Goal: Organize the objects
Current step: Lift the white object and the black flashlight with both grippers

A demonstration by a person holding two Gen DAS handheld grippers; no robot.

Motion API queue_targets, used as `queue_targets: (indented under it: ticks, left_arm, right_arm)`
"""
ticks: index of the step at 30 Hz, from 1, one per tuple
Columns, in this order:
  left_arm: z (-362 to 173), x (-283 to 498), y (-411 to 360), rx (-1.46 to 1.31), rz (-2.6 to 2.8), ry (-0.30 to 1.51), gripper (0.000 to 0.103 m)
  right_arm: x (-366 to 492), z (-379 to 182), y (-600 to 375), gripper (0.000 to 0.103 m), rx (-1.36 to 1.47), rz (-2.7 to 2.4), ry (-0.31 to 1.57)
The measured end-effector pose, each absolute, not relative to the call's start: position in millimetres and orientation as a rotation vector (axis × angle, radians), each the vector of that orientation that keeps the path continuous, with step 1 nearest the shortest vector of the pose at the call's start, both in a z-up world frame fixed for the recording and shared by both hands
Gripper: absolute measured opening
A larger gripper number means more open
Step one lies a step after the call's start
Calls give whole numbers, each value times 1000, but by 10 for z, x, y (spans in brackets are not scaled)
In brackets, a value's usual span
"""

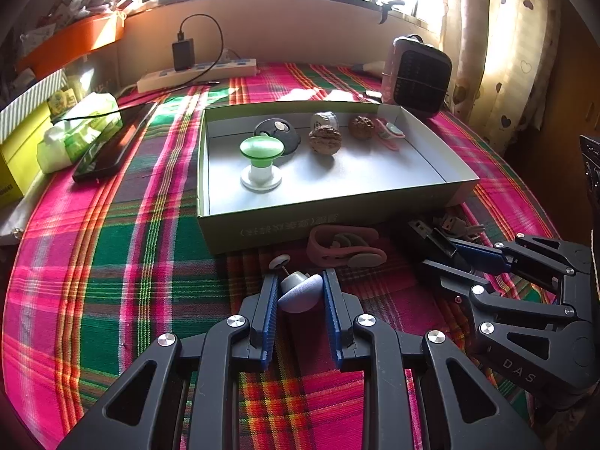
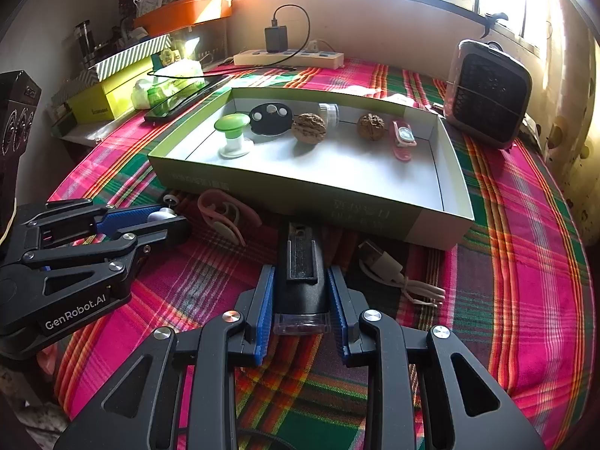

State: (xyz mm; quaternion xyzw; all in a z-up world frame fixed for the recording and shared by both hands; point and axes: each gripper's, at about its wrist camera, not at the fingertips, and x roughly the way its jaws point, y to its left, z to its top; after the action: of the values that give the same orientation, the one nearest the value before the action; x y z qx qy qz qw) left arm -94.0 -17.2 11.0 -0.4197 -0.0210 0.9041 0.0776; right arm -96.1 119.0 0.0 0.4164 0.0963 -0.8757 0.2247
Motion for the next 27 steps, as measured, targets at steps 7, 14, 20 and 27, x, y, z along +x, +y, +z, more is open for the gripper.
queue_targets:
  ticks: [7,14,20,27]
  left_arm:
    - [146,-920,-165,-1244,2717,-52,21]
    - [186,-885,-163,-1229,2724,-51,21]
    - [193,-858,-155,-1229,2726,-49,21]
    - [213,-825,-148,-1221,2726,-44,21]
  right_arm:
    - [-932,30,1213,29,1136,-2416,255]
    - [-892,73,1230,29,1124,-2414,247]
    - [-859,83,1240,29,1119,-2415,247]
    - [-825,86,1238,29,1118,-2411,249]
